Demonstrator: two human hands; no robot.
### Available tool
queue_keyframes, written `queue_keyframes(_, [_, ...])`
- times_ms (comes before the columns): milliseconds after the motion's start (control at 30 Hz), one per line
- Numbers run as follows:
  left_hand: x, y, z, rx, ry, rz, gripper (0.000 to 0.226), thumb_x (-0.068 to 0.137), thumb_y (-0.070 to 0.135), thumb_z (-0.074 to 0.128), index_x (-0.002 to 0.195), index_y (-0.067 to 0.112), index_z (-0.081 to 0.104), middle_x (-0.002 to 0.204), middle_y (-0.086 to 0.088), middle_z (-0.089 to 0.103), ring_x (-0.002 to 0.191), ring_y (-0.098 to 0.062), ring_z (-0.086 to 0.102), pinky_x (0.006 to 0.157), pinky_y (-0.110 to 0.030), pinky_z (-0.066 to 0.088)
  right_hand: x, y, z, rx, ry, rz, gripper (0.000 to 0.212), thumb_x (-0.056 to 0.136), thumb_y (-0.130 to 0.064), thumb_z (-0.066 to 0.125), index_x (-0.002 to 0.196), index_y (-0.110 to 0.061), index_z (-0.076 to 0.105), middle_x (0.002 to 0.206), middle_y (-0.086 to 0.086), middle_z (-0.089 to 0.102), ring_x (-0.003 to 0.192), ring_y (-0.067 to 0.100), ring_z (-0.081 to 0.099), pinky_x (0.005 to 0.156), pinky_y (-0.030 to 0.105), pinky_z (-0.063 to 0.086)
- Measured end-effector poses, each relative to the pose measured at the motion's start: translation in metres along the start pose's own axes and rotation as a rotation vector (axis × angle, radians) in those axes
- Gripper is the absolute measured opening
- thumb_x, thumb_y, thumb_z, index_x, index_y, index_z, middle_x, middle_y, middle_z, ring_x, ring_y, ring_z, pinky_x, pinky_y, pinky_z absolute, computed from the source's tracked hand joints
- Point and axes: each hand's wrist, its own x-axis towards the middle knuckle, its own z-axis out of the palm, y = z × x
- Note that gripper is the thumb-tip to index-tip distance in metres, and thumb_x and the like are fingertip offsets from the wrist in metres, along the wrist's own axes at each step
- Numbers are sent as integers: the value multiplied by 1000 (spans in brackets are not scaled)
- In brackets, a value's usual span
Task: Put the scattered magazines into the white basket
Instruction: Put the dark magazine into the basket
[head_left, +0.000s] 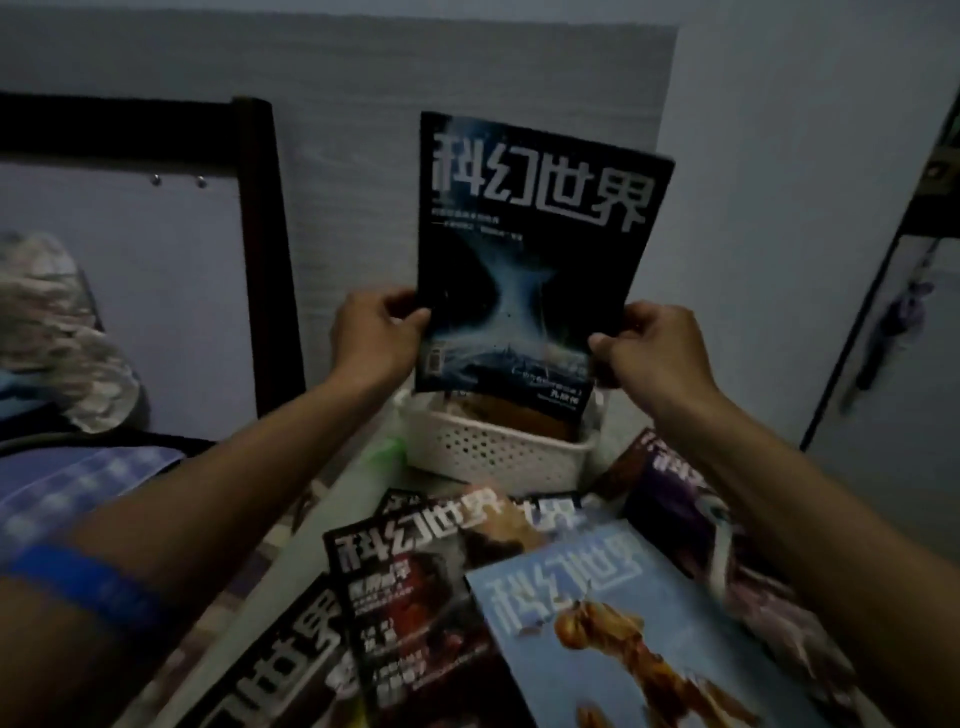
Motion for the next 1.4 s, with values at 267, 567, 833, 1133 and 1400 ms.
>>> queue_keyframes(267, [57,-54,58,221,-126,-10,16,86,12,68,100,14,77,90,7,74,87,-13,70,81,-31,56,73,66,42,-83,-35,275,15,79,1,70,68,-10,68,79,17,73,72,35,73,75,52,61])
queue_keyframes(567, [84,-87,92,125,-455,-203,34,77,2,71,105,18,66,102,-6,71,93,-20,66,69,-25,56,96,127,60,243,-190,405,42,73,-15,84,110,-11,65,111,7,73,82,13,74,69,24,58])
queue_keyframes(833, [79,-92,96,-255,-313,-12,36,89,-3,62,114,23,59,105,12,67,92,3,67,79,-16,55,84,130,70,119,-19,-92,47,90,-28,69,128,-30,42,118,-18,59,98,-10,59,88,12,49])
queue_keyframes(1133, [79,-96,102,66,-385,-42,39,102,17,45,141,16,39,138,-8,52,128,-24,48,108,-41,40,87,121,68,62,-218,35,49,95,-22,58,133,-33,29,134,-5,51,116,12,48,89,23,38])
queue_keyframes(1400, [89,-104,118,546,-359,-109,47,101,48,27,146,35,30,143,-12,51,133,-40,40,109,-53,33,91,112,81,-390,72,83,46,103,-42,37,119,0,50,120,25,62,106,41,59,73,33,34])
